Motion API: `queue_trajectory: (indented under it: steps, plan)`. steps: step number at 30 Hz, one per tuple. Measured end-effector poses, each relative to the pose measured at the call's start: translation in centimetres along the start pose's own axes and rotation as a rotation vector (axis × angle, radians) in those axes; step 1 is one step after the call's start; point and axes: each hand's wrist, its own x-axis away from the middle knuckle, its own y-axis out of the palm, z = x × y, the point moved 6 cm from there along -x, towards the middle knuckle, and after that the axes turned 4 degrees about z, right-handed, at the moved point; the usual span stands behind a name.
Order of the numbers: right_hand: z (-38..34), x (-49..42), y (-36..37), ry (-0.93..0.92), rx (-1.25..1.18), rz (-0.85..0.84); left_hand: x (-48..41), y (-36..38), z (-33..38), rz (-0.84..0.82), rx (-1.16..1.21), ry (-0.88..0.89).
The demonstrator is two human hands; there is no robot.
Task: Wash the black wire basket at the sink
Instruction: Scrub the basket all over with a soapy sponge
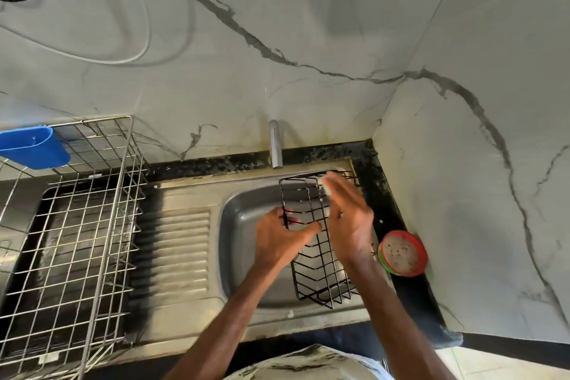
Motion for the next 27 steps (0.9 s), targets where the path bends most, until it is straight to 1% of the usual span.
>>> queue_trajectory:
  steps: [3,5,8,13,16,18,21,23,25,27]
  plan:
    - [-3.3,1.4,1.0,-0.168,-0.074,-0.109,-0.4,0.2,0.0,0.014,0.002,0.037]
    - [-3.5,1.3,1.3,-0.24,-0.096,-0.168,-0.6,0.2,0.0,0.013,-0.009,0.064]
    - [-0.7,-0.4,0.9,-0.19,-0.062,-0.154,-0.5,-0.1,-0.2,-0.021,-0.045,0.035]
    - [5.0,-1.6,-1.3,0.002,-0.004,-0.022,-0.1,-0.2,-0.4,-0.029,-0.025,0.009]
    - [5.3,-0.8,-0.9,0.092,0.035,-0.009,-0.1,0.2,-0.6,-0.022,-0.021,0.0]
    - [3.4,0.1,0.0,0.053,0.021,-0.051,-0.2,0.3,-0.8,-0.013,-0.005,-0.014]
    - [0.0,1.8,1.4,-0.117,-0.074,-0.147,-0.6,0.2,-0.7,0.002,0.035,-0.015]
    - [-0.9,2.3,1.7,-0.164,-0.12,-0.195,-0.8,-0.2,-0.6,0.014,0.046,0.002]
    - [-0.3,1.7,1.1,-0.186,-0.12,-0.167,-0.9,-0.7,-0.5,0.019,0.019,0.006]
    - [1.8,0.5,-0.1,-0.155,-0.096,-0.091,-0.9,-1.1,-0.6,0.012,0.005,0.013]
